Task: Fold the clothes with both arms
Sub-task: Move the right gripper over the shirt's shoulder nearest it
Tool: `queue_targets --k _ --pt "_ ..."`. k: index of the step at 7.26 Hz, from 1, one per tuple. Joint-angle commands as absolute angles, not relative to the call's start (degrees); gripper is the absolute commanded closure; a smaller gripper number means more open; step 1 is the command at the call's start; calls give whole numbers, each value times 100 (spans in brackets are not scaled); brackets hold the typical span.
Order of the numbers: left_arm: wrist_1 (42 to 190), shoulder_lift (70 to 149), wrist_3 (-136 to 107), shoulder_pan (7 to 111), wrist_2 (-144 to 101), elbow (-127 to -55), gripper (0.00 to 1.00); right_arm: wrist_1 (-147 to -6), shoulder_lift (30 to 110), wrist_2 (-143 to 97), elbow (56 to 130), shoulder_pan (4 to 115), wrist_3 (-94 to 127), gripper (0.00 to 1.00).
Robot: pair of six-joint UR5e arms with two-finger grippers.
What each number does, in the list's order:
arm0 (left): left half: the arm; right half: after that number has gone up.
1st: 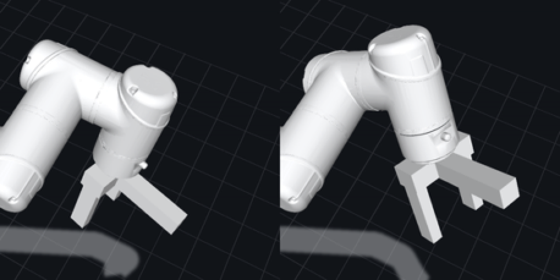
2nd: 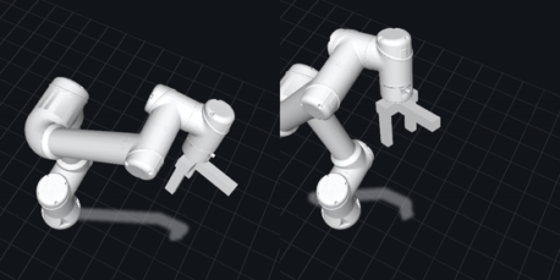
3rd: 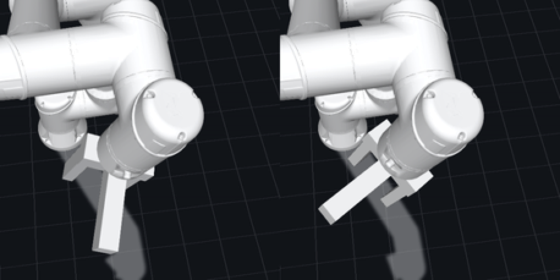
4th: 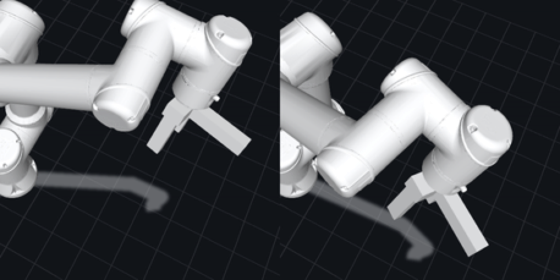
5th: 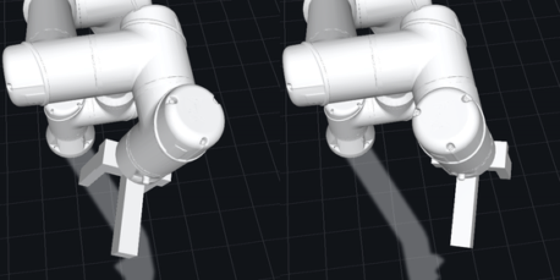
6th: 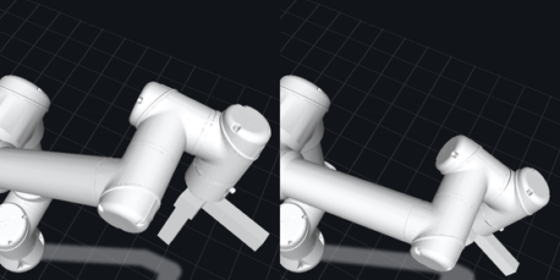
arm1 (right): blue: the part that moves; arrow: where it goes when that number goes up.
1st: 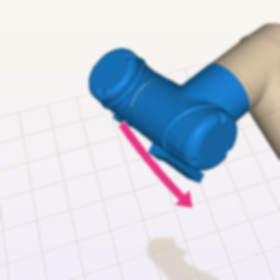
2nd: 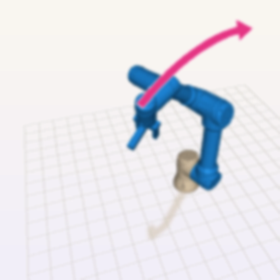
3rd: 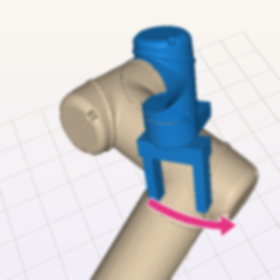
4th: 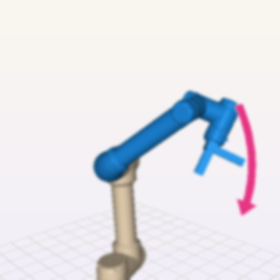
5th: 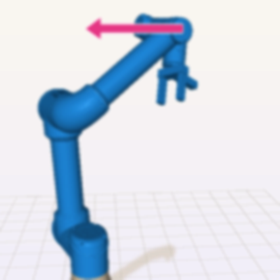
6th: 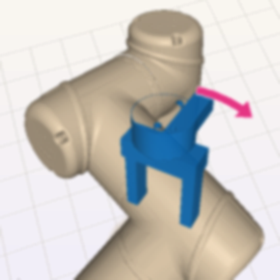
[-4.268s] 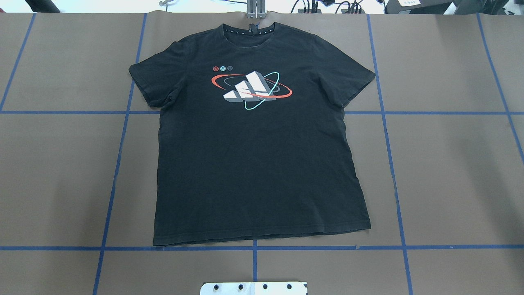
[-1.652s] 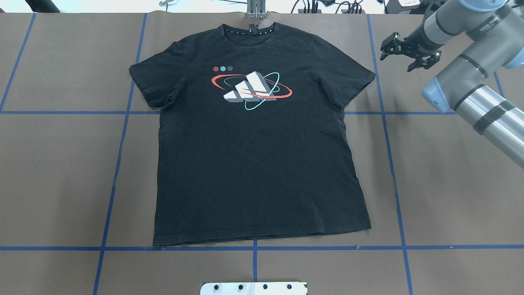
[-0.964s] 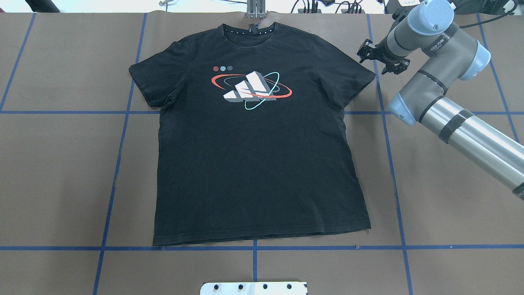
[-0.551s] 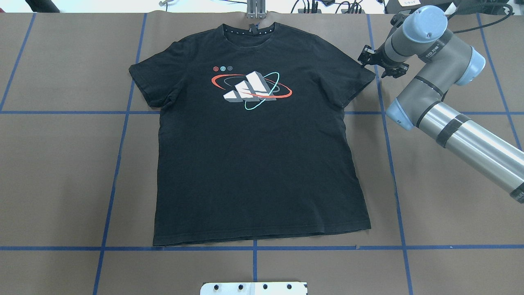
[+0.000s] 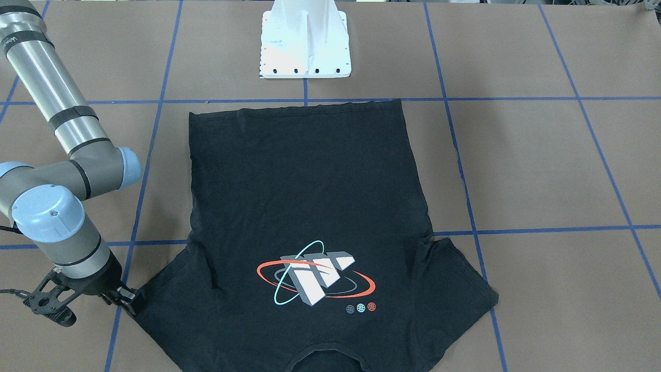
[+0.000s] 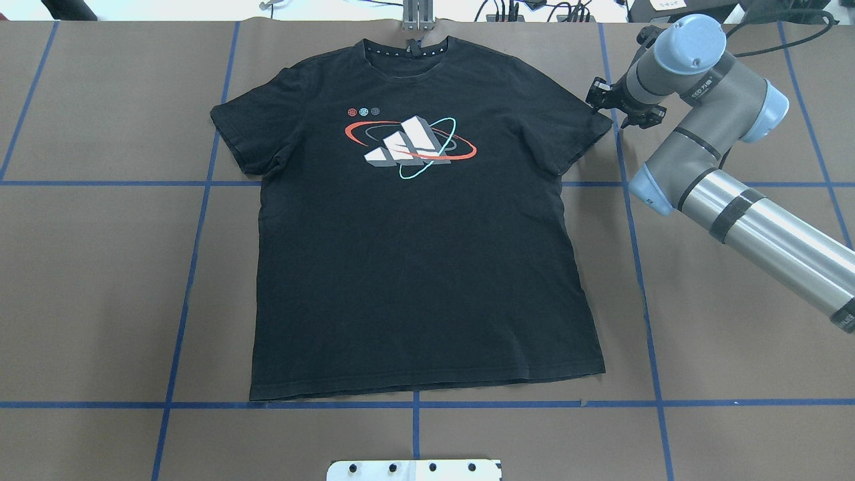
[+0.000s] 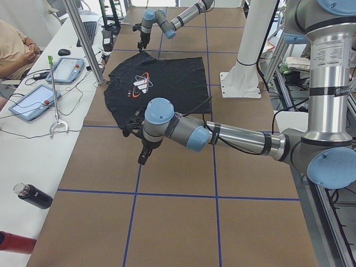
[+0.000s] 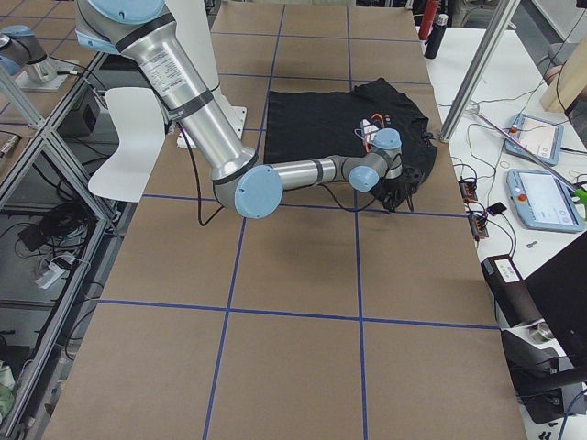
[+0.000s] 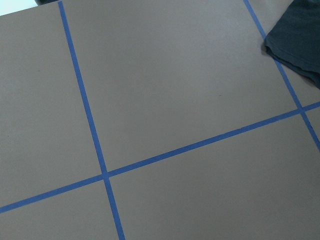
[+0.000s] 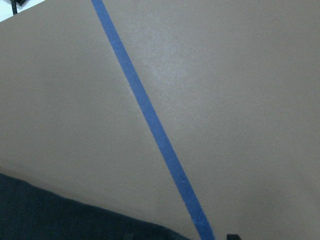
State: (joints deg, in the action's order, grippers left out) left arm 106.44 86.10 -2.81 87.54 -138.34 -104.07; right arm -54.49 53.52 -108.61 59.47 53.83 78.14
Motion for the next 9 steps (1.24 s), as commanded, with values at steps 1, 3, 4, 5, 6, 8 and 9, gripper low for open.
queue_targets --k 1,3,4,5,6,8,9 --pt "10644 8605 -281 8754 -13834 -10406 0 -5449 5353 -10828 5933 5379 7813 51" --pt "10644 8587 -281 8763 -13834 -10406 0 -5449 5344 -10837 5941 5379 7831 100" --pt "10644 8578 -273 8763 -13834 -10406 0 -5449 5344 -10846 5941 5379 7831 100" --pt "10644 8578 -281 8763 -13834 -10406 0 -5449 5344 -10846 5994 5379 7840 100" --pt "10644 8578 -281 8763 -13834 -10406 0 -5458 5361 -10881 6255 5379 7883 100" --pt "10644 8587 -281 8763 -13834 -10415 0 -5484 5336 -10872 6801 5047 7945 100" --pt "10644 8587 -290 8763 -13834 -10432 0 -5519 5152 -10837 6768 4862 8215 100"
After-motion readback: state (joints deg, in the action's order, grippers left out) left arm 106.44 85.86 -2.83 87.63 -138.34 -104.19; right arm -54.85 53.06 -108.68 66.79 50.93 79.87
